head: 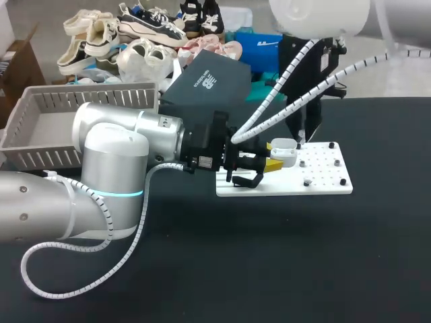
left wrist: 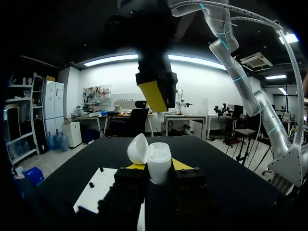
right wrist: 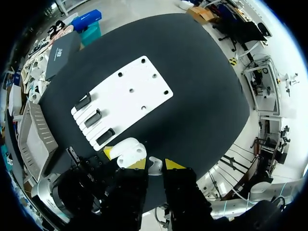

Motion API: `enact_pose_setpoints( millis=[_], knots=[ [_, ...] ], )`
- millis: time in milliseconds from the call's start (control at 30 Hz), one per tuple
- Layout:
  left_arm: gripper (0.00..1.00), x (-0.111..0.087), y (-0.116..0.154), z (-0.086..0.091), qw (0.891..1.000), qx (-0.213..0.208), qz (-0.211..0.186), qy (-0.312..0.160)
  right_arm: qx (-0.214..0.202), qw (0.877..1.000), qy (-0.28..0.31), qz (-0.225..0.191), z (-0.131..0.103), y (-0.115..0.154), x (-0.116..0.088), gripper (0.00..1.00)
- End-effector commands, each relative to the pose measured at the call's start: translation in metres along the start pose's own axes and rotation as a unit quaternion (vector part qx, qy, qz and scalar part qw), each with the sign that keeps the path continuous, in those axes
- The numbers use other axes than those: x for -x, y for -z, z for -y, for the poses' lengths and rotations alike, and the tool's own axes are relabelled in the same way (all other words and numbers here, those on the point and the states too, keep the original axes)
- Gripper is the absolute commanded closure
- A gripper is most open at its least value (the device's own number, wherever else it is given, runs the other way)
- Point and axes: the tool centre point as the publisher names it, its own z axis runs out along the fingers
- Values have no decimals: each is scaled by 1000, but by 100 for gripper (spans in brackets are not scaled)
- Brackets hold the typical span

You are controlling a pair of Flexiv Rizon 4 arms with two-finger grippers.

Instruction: Pick up each earbud case from the left stands, insert the matching earbuds, close the lid, and place the case in the box.

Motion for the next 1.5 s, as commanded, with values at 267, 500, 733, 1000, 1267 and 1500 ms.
enact_pose_setpoints(
  millis=[267,500,733,1000,1267,1500],
  knots=[
    [100,0,0,0,1000,1,0,0,-20,998,-19,59,-10,-3,-8,100],
    [100,0,0,0,1000,1,0,0,-26,996,-27,79,-12,-5,-9,100],
    [100,0,0,0,1000,1,0,0,-35,995,-34,88,-13,-10,-8,100],
    [100,0,0,0,1000,1,0,0,-43,993,-39,107,-18,-14,-8,100],
    [100,0,0,0,1000,1,0,0,-51,991,-41,114,-21,-19,-6,100],
    [100,0,0,0,1000,1,0,0,-54,991,-45,112,-21,-23,-2,100]
  ],
)
